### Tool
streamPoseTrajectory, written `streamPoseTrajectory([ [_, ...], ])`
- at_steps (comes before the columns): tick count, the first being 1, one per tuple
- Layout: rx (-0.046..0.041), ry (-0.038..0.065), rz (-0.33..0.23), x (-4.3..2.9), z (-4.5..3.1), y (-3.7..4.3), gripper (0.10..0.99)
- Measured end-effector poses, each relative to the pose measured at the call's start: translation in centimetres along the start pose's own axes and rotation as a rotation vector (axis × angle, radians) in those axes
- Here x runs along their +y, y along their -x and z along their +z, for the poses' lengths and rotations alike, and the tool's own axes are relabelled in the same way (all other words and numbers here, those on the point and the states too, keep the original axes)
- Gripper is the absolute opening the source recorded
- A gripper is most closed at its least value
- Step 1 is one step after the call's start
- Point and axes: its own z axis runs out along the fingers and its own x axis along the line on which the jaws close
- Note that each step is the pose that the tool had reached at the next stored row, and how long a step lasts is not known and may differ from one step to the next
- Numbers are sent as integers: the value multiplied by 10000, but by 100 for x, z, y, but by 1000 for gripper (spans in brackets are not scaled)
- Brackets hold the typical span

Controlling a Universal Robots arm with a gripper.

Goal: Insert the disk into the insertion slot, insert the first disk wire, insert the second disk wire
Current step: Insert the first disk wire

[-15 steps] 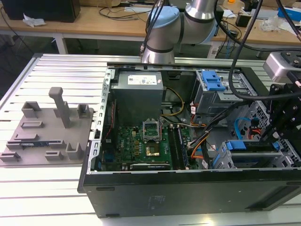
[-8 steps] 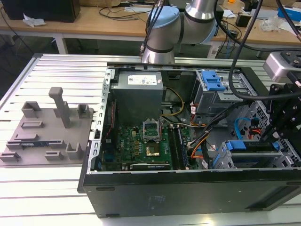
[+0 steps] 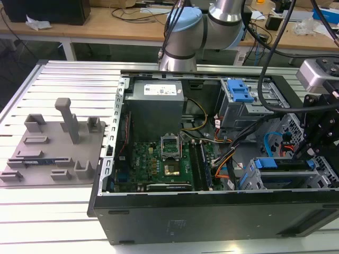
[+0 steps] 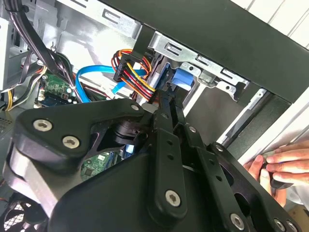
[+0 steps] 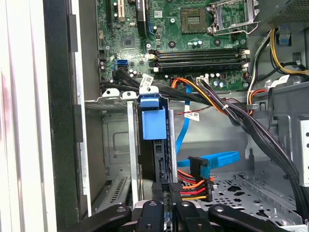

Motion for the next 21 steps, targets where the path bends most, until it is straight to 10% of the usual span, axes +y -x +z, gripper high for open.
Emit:
streamPoseTrajectory([
  [21,10,-1,4,7,54,2,165],
])
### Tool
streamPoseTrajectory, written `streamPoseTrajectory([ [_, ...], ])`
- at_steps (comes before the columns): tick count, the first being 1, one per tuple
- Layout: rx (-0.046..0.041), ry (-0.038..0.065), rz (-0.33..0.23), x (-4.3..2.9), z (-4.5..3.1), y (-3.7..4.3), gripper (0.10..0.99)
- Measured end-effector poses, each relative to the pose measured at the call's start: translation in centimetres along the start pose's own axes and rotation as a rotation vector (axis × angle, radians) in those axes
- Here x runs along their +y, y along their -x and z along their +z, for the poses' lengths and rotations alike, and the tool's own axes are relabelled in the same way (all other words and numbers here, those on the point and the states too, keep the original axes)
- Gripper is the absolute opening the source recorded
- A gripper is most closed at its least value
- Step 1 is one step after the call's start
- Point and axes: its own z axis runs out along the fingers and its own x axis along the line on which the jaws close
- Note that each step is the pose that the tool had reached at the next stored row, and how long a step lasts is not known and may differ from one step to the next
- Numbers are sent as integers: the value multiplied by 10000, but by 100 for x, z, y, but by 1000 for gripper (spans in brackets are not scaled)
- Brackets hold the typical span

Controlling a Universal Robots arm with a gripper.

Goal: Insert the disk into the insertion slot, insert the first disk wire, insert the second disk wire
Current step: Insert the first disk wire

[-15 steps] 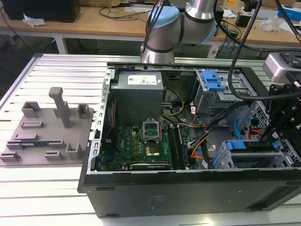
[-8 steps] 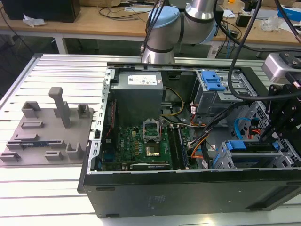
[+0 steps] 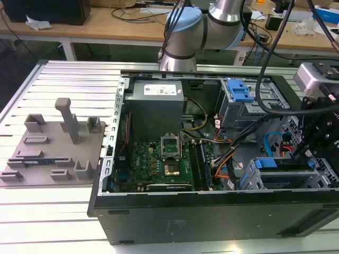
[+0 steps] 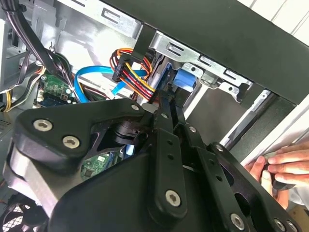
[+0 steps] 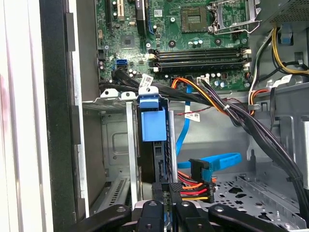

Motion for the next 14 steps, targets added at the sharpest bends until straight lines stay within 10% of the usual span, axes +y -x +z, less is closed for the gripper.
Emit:
streamPoseTrajectory([
  [14,-2,0,-1,4,35,-1,235],
])
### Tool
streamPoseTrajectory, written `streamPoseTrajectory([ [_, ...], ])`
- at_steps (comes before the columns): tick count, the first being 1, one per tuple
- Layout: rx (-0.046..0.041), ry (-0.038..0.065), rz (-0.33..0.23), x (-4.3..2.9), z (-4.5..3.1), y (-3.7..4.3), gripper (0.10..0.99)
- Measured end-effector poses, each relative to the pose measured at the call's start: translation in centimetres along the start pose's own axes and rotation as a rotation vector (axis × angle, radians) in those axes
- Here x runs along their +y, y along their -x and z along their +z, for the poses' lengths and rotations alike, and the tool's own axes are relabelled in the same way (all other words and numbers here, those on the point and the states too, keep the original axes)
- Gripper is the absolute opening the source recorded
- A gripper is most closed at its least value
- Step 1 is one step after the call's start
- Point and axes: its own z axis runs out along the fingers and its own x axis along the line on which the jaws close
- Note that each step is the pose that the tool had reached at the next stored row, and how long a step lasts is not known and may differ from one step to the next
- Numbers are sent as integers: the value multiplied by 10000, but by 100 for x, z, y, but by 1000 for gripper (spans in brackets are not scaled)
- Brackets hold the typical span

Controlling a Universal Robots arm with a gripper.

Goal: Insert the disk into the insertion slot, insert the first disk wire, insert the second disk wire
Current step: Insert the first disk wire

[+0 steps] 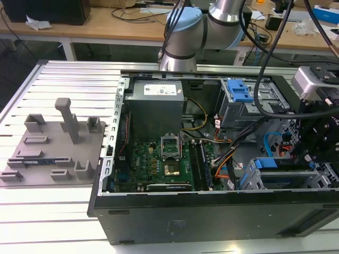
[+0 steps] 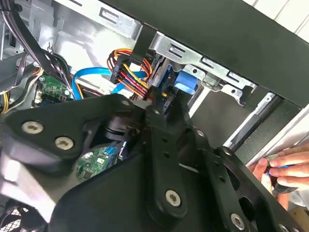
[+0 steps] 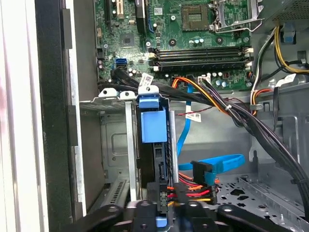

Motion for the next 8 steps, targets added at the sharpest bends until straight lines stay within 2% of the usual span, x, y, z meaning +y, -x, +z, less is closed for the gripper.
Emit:
streamPoseTrajectory([
  [1,2,0,1,2,-51,2,298],
  [2,8,-1,2,6,-154,11,361],
  [4,21,-4,2,10,-293,31,361],
  [5,28,-5,2,11,-320,37,361],
  [8,35,-5,2,11,-321,42,361],
])
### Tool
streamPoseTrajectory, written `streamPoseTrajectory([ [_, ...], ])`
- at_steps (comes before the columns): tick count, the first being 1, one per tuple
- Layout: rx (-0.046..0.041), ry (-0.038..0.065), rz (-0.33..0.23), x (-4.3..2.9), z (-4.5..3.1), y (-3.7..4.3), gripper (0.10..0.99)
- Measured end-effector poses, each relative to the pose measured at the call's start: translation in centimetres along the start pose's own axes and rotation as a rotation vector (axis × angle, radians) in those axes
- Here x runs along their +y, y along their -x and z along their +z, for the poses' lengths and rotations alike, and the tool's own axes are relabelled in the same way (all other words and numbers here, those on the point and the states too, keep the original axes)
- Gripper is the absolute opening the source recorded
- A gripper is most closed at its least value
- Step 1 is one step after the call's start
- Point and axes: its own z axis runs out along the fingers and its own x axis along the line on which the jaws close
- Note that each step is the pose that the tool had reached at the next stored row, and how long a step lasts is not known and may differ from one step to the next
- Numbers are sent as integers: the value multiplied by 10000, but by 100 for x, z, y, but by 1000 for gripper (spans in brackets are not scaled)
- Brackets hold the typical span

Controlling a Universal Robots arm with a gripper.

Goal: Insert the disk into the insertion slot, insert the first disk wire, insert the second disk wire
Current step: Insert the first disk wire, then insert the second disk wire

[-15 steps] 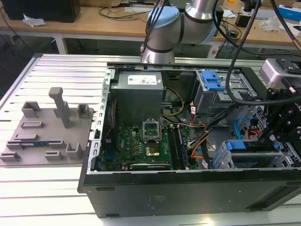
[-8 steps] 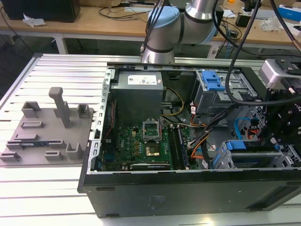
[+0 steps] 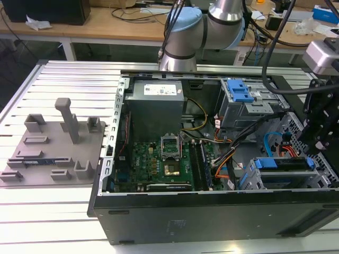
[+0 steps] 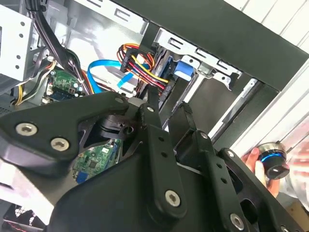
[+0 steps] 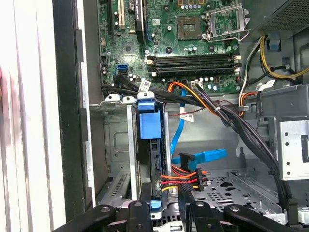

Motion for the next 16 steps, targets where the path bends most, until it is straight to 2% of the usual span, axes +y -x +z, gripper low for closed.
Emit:
streamPoseTrajectory([
  [14,-1,0,0,1,1,14,361],
  [15,91,-6,0,3,2,58,361],
  [16,332,-19,6,8,0,123,361],
])
